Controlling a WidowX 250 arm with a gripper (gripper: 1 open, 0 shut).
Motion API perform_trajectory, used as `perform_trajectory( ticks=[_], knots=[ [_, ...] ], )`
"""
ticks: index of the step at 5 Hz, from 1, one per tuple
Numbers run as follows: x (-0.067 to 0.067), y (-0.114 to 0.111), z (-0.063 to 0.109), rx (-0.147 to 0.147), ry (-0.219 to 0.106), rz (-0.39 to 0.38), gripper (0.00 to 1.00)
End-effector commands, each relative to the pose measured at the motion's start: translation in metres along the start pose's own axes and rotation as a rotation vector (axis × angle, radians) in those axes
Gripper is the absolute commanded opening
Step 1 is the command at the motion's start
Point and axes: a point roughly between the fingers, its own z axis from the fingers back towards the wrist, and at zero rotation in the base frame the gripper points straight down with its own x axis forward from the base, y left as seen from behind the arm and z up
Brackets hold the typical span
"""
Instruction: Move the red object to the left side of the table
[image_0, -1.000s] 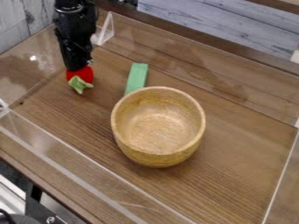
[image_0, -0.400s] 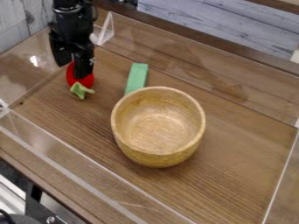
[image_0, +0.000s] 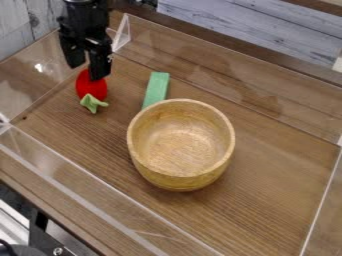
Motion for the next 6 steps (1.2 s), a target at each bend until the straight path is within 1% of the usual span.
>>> perform_trajectory(
  ticks=[1, 2, 3, 4, 5, 6],
  knots=[
    [0.01, -0.001, 0.032, 0.025, -0.066, -0.003, 1.0],
    [0.013, -0.008, 0.044, 0.015, -0.077, -0.007, 1.0],
    [0.019, -0.005, 0.056, 0.008, -0.094, -0.003, 1.0],
    [0.022, -0.004, 0.062, -0.005, -0.1, -0.005, 1.0],
    [0.019, -0.018, 0.053, -0.021, -0.099, 0.019, 1.0],
    [0.017, -0.032, 0.048, -0.036, -0.106, 0.042, 1.0]
  ],
)
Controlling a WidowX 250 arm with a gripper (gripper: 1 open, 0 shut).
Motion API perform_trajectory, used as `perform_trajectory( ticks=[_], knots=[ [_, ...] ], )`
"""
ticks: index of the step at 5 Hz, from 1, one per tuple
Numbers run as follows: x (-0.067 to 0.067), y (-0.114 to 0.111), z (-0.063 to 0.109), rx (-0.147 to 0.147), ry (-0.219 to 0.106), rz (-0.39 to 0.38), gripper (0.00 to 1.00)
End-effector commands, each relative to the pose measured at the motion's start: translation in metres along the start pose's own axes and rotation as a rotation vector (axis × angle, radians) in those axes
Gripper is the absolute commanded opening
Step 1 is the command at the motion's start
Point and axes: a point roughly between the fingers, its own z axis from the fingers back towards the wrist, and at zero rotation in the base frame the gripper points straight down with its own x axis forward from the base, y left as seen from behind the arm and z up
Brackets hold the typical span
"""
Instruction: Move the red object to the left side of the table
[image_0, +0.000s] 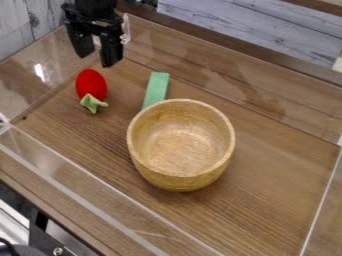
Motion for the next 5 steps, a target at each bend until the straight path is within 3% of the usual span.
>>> perform_trajectory(
  ticks=[1, 4, 5],
  knots=[
    [0.013, -0.001, 0.032, 0.037, -0.073, 0.004, 1.0],
    [0.026, 0.006, 0.034, 0.0, -0.068, -0.014, 1.0],
    [0.02, 0.01, 0.036, -0.016, -0.06, -0.065, 1.0]
  ],
)
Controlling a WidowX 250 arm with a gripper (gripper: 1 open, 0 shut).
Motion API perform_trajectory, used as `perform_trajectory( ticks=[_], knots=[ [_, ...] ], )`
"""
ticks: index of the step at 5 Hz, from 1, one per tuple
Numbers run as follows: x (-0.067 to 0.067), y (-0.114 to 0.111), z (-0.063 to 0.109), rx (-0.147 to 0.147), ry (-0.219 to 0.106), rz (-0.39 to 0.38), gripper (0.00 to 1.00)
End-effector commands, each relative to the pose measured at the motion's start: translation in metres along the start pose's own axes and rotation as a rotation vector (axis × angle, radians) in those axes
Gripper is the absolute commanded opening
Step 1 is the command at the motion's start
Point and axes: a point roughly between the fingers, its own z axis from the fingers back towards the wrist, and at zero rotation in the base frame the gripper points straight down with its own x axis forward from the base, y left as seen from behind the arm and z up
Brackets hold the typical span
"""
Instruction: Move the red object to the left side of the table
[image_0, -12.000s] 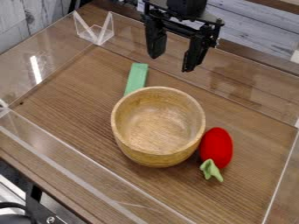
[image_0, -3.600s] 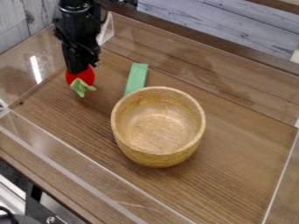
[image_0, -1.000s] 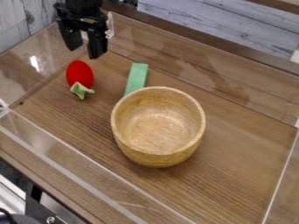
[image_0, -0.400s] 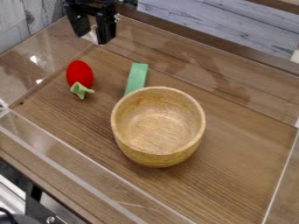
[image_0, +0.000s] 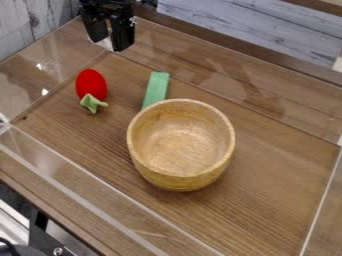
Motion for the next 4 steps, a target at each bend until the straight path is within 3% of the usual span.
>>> perform_trajectory(
  ticks=[1, 2, 4],
  knots=[
    [0.006, -0.004, 0.012, 0.027, -0.055, 0.05, 1.0],
    [0.008, -0.015, 0.005, 0.017, -0.058, 0.092, 1.0],
    [0.016, -0.023, 0.007, -0.003, -0.055, 0.049, 1.0]
  ],
)
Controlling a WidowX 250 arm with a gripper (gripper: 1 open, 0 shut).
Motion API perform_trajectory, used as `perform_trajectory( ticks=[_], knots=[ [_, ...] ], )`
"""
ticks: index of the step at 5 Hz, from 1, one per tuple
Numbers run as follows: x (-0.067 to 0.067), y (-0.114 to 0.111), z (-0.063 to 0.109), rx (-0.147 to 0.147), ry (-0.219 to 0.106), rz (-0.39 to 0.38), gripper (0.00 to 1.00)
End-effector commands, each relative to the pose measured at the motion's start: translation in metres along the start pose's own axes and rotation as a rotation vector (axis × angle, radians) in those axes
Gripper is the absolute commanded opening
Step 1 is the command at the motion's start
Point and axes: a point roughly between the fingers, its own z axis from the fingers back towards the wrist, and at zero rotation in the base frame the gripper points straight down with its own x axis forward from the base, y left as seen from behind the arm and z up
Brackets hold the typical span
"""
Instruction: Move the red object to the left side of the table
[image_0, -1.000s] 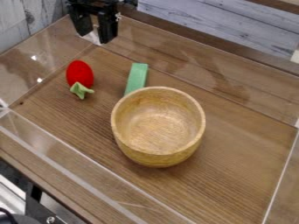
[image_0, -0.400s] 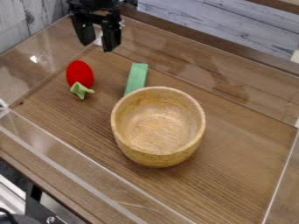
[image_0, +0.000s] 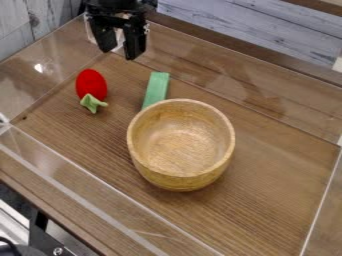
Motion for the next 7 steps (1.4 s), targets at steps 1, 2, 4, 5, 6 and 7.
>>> perform_trajectory(
  ticks=[1, 2, 4, 5, 6, 7],
  knots=[
    [0.002, -0.001, 0.011, 0.031, -0.058, 0.034, 1.0],
    [-0.003, -0.005, 0.002, 0.035, -0.057, 0.08, 1.0],
    [-0.014, -0.018, -0.009, 0.027, -0.059, 0.121, 1.0],
    [-0.019, -0.03, -0.014, 0.023, -0.056, 0.116, 1.0],
    [-0.012, -0.049, -0.006, 0.018, -0.059, 0.089, 1.0],
    [-0.003, -0.07, 0.003, 0.017, -0.063, 0.049, 1.0]
  ],
)
